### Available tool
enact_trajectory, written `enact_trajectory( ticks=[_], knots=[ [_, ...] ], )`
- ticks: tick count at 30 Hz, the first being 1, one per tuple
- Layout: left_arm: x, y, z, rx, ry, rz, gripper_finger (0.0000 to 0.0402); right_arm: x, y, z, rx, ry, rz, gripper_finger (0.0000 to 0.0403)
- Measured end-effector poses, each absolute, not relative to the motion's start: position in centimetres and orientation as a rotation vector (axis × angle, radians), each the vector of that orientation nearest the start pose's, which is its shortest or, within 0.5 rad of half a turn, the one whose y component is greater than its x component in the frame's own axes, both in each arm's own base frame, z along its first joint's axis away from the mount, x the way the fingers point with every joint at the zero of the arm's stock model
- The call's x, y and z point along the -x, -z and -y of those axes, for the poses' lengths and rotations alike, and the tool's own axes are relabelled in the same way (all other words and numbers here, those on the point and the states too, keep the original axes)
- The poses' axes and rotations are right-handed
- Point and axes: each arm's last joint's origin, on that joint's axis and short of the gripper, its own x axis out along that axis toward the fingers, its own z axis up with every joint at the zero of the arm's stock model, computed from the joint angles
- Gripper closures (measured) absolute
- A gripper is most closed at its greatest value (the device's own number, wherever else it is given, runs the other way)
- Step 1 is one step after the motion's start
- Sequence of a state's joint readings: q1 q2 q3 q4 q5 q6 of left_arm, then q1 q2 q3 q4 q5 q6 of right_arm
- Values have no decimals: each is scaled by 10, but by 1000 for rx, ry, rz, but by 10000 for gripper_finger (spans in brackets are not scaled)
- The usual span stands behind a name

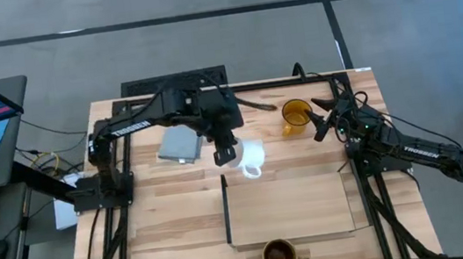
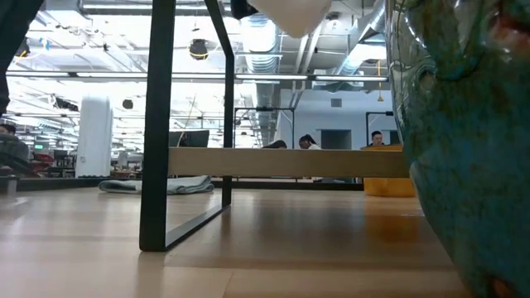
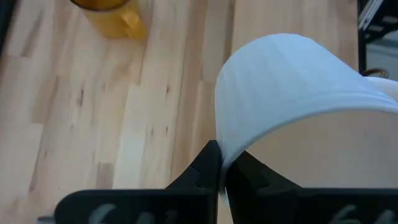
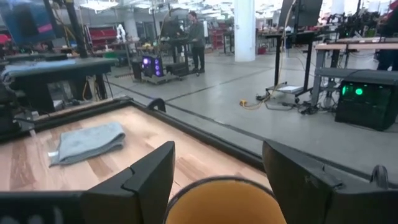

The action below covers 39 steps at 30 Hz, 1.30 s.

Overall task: Stack small to large cups/mugs on shelf
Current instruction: Put the white mug on the shelf

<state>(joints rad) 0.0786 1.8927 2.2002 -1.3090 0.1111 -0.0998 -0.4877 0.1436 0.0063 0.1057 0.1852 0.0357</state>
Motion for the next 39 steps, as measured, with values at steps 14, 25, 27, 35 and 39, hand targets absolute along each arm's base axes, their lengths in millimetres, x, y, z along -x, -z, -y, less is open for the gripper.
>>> enact_trajectory(
  ticks=[14, 25, 27, 35, 39],
  knots=[
    [-404, -351, -6, 221, 0, -1194, 401, -91, -157, 54, -94, 673, -86, 136],
    [-427, -302, 14, 234, 21, -1365, 401, -92, -156, 54, -95, 669, -94, 136],
    [-430, -296, 17, 235, 26, -1376, 401, -92, -156, 54, -95, 670, -94, 136],
    [-436, -279, 29, 261, 73, -1413, 401, -92, -155, 55, -97, 670, -106, 136],
    [-435, -277, 32, 265, 69, -1427, 401, -93, -154, 55, -98, 670, -113, 136]
  ],
)
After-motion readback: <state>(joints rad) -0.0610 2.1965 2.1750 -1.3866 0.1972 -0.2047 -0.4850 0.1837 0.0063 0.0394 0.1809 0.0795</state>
